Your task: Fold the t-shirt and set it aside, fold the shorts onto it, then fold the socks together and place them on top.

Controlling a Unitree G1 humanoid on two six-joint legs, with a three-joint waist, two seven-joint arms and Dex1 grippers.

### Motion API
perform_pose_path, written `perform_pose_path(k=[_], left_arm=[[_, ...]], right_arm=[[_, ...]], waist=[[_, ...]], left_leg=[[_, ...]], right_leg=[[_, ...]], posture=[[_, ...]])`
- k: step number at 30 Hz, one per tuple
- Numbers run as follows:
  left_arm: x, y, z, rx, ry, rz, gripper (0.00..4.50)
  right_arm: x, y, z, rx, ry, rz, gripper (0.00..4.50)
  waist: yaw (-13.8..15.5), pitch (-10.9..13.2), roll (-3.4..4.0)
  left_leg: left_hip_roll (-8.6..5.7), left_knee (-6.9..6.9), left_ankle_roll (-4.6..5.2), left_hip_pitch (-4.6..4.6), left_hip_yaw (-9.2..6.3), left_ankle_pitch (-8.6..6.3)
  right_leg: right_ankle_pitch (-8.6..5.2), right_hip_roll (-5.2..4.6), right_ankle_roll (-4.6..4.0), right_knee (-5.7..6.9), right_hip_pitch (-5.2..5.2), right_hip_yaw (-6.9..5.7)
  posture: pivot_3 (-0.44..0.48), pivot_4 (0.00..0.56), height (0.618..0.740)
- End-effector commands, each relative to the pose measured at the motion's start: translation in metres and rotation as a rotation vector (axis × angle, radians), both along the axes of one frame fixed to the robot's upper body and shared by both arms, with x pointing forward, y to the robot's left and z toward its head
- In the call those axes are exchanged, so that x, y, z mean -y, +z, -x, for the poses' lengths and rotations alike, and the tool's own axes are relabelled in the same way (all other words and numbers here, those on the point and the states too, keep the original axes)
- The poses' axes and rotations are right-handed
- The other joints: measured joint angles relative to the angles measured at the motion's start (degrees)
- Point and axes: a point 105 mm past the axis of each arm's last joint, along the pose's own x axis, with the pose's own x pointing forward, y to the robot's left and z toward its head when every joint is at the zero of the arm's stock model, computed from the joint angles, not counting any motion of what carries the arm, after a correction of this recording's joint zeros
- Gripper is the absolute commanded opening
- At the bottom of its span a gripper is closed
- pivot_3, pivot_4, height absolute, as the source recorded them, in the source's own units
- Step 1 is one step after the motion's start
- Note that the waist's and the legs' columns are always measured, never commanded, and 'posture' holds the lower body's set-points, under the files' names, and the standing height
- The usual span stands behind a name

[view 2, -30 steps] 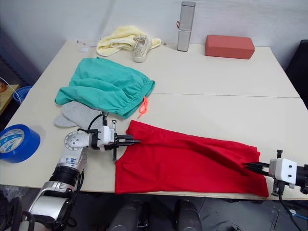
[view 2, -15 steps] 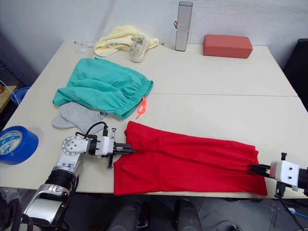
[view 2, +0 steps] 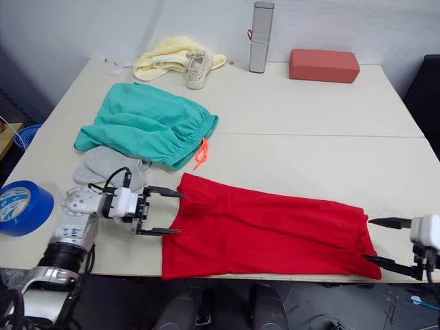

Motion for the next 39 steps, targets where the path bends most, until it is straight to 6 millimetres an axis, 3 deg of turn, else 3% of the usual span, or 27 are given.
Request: perform_pose_path(k=[1, 4, 8, 14, 17, 23, 29, 39], left_arm=[[0.005, 0.008, 0.004, -0.160, 0.018, 0.005, 4.49], [0.011, 0.009, -0.003, -0.197, 0.096, -0.014, 4.49], [0.043, 0.008, -0.015, -0.270, 0.212, 0.011, 4.49], [0.057, -0.002, -0.024, -0.296, 0.297, -0.023, 4.49], [0.058, -0.001, -0.028, -0.299, 0.312, 0.003, 3.90], [0.063, -0.003, -0.014, -0.268, 0.202, -0.024, 1.95], [0.059, -0.013, -0.001, -0.129, 0.077, -0.101, 0.01], [0.053, -0.032, 0.005, 0.063, -0.019, -0.179, 0.01]], right_arm=[[-0.014, 0.020, 0.001, -0.008, 0.010, -0.070, 4.47], [-0.029, 0.025, 0.001, -0.028, 0.032, -0.107, 4.47], [-0.081, 0.028, -0.001, 0.068, 0.167, -0.174, 4.47], [-0.098, 0.024, -0.003, 0.088, 0.159, -0.223, 4.47], [-0.098, 0.022, -0.003, 0.094, 0.150, -0.227, 4.50], [-0.089, 0.021, -0.001, 0.102, 0.132, -0.218, 4.50], [-0.083, 0.017, 0.001, 0.095, 0.120, -0.204, 4.50], [-0.076, 0.006, 0.005, 0.063, 0.097, -0.182, 4.50]], waist=[[0.0, 0.0, 0.01], [0.1, 0.0, 0.05], [0.7, 0.0, 0.04], [1.4, 0.0, 0.04], [1.6, 0.0, 0.04], [1.4, 0.0, 0.04], [1.4, 0.0, 0.04], [1.5, 0.0, 0.04]], left_leg=[[0.00, -0.03, 0.02, 0.00, -0.01, 0.01], [0.00, -0.02, 0.03, -0.02, -0.01, 0.00], [0.00, -0.05, 0.03, -0.03, -0.05, 0.00], [-0.02, -0.03, 0.03, -0.09, 0.00, 0.03], [-0.02, -0.01, 0.06, -0.09, 0.02, 0.04], [-0.02, -0.02, 0.05, -0.08, 0.02, 0.04], [-0.02, -0.02, 0.05, -0.08, 0.03, 0.04], [-0.02, -0.03, 0.08, -0.08, 0.01, 0.01]], right_leg=[[0.00, 0.00, -0.01, 0.00, 0.00, 0.00], [-0.01, 0.00, -0.01, -0.01, 0.01, 0.00], [-0.01, 0.02, -0.01, -0.03, 0.00, -0.01], [0.00, 0.09, 0.01, -0.02, -0.05, 0.00], [0.00, 0.08, 0.01, -0.02, -0.03, 0.00], [0.00, 0.10, 0.00, -0.02, -0.04, 0.00], [0.00, 0.09, 0.00, -0.03, -0.04, 0.00], [-0.01, 0.04, -0.01, -0.07, -0.05, 0.00]], posture=[[0.000, 0.150, 0.740], [0.000, 0.150, 0.740], [0.000, 0.150, 0.740], [0.000, 0.150, 0.740], [0.000, 0.150, 0.740], [0.000, 0.150, 0.740], [0.000, 0.150, 0.740], [0.000, 0.150, 0.740]])
